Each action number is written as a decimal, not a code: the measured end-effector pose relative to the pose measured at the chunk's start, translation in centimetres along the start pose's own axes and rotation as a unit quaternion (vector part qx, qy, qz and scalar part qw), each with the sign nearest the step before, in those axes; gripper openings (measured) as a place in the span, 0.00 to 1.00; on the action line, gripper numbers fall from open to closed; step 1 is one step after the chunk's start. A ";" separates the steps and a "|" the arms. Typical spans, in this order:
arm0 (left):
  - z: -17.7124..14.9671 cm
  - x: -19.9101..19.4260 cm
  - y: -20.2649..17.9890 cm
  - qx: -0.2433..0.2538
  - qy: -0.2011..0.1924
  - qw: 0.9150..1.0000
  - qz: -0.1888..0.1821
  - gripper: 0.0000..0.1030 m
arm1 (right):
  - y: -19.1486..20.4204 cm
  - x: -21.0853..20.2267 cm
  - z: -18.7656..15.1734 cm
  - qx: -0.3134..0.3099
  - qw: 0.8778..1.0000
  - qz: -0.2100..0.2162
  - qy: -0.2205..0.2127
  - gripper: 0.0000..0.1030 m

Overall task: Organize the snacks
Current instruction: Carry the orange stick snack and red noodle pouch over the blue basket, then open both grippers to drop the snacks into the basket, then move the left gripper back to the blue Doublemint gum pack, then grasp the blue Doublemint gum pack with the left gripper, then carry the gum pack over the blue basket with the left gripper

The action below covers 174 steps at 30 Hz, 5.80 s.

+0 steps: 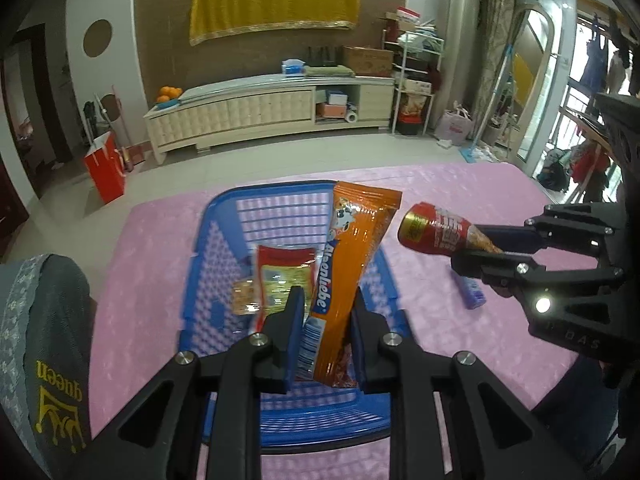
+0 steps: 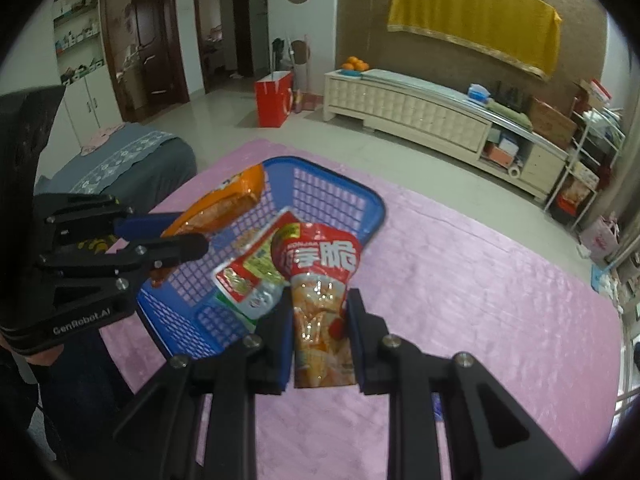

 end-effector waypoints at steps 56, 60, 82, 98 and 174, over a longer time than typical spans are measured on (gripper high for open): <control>-2.5 0.2 3.3 -0.026 0.010 1.000 0.013 0.65 | 1.6 2.2 0.7 0.005 0.999 -0.043 0.031 0.83; -1.9 -1.0 2.0 -0.017 -0.002 1.000 0.013 0.74 | 0.7 0.3 0.4 0.020 0.999 -0.040 0.017 0.91; 3.1 0.5 -7.3 0.027 0.005 0.999 -0.020 0.78 | -8.8 -4.5 -2.9 0.101 0.992 -0.081 -0.004 1.00; 5.4 6.8 -15.0 0.052 0.047 0.996 -0.060 0.78 | -16.0 -3.7 -6.6 0.148 0.984 -0.102 0.013 1.00; 5.9 7.6 -14.8 0.031 0.020 0.995 -0.096 0.30 | -17.1 -4.8 -5.7 0.174 0.973 -0.150 -0.033 1.00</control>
Point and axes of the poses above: each gripper's, at about its wrist camera, not at the fingertips, and x roughly the way its jaws point, y to its left, z to its top, the point moved 3 cm from there along x, roughly the way its jaws point, and after that the axes turned 14 degrees about x, right-handed, at the moved point
